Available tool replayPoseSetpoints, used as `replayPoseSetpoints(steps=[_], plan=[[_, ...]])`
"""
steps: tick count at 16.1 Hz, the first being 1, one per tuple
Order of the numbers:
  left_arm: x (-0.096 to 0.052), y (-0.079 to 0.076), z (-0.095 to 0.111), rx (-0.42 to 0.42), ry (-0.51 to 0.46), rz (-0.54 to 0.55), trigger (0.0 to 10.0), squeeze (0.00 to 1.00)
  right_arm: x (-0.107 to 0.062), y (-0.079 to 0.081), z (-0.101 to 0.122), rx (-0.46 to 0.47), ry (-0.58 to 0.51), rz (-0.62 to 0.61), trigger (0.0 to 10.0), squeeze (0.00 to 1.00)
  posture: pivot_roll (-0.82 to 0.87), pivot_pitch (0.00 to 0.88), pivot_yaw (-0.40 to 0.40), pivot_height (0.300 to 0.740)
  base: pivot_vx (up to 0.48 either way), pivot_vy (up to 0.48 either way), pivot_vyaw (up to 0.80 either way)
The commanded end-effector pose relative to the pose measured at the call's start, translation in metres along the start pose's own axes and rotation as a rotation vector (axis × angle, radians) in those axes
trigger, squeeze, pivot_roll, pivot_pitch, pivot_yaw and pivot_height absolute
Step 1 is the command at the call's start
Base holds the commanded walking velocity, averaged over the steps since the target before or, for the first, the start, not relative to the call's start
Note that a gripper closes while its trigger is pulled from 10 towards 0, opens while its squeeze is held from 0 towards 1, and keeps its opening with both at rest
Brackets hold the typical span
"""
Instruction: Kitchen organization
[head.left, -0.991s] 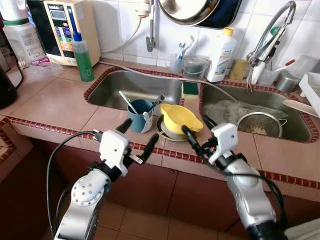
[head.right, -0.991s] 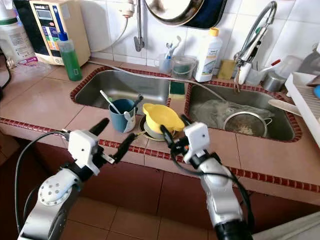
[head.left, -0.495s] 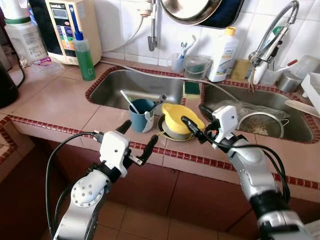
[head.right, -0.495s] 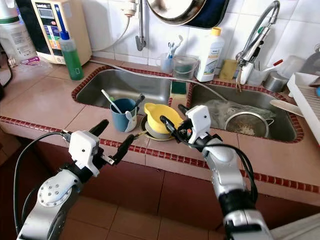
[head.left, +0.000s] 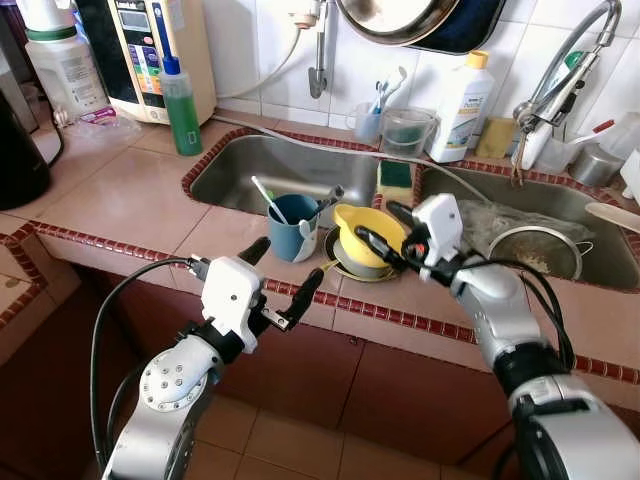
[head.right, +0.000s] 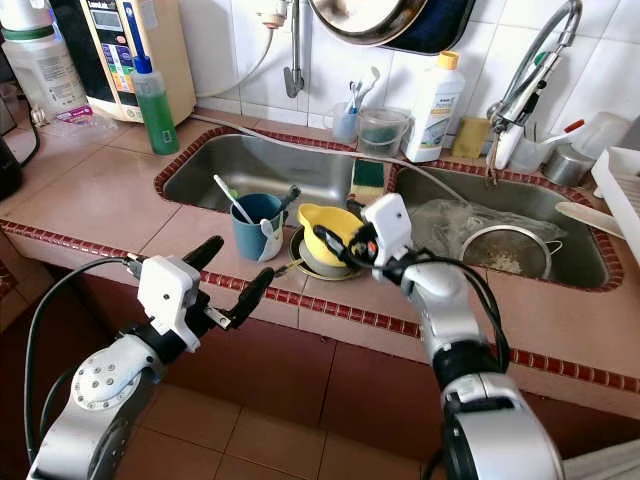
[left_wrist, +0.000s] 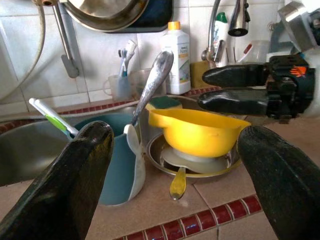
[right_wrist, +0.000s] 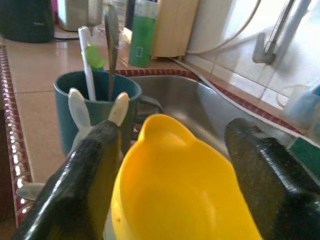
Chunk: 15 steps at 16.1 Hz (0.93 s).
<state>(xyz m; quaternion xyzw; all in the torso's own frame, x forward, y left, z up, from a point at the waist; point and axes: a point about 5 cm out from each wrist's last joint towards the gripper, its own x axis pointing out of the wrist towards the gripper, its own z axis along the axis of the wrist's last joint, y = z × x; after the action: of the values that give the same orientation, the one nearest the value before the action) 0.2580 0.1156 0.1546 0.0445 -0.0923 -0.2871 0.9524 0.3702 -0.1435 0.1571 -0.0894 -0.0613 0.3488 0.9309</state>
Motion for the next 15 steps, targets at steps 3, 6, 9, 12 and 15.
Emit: replayPoseSetpoints(steps=[3, 6, 9, 12, 15], plan=[[0.000, -0.002, 0.012, 0.004, -0.013, -0.023, 10.0, 0.00, 0.010, -0.002, 0.013, -0.024, -0.019, 0.051, 10.0, 0.00, -0.07, 0.026, -0.052, 0.740, 0.000, 0.000, 0.00], [0.002, -0.005, 0.021, 0.006, -0.026, -0.033, 10.0, 0.00, 0.020, 0.004, 0.020, 0.003, -0.038, 0.119, 10.0, 0.00, -0.04, 0.053, -0.064, 0.740, 0.000, 0.000, 0.00], [0.002, -0.006, 0.024, 0.007, -0.029, -0.033, 10.0, 0.00, 0.025, 0.008, 0.022, 0.005, -0.046, 0.134, 10.0, 0.00, -0.02, 0.072, -0.068, 0.740, 0.000, 0.000, 0.00], [-0.005, -0.009, 0.027, -0.001, -0.017, -0.028, 10.0, 0.00, 0.034, 0.011, 0.030, 0.009, -0.070, 0.138, 10.0, 0.00, 0.00, 0.101, -0.064, 0.740, 0.000, 0.000, 0.00], [-0.008, -0.012, 0.029, -0.004, -0.006, -0.029, 10.0, 0.00, 0.038, 0.010, 0.038, 0.025, -0.098, 0.142, 10.0, 0.00, 0.02, 0.121, -0.061, 0.740, 0.000, 0.000, 0.00]])
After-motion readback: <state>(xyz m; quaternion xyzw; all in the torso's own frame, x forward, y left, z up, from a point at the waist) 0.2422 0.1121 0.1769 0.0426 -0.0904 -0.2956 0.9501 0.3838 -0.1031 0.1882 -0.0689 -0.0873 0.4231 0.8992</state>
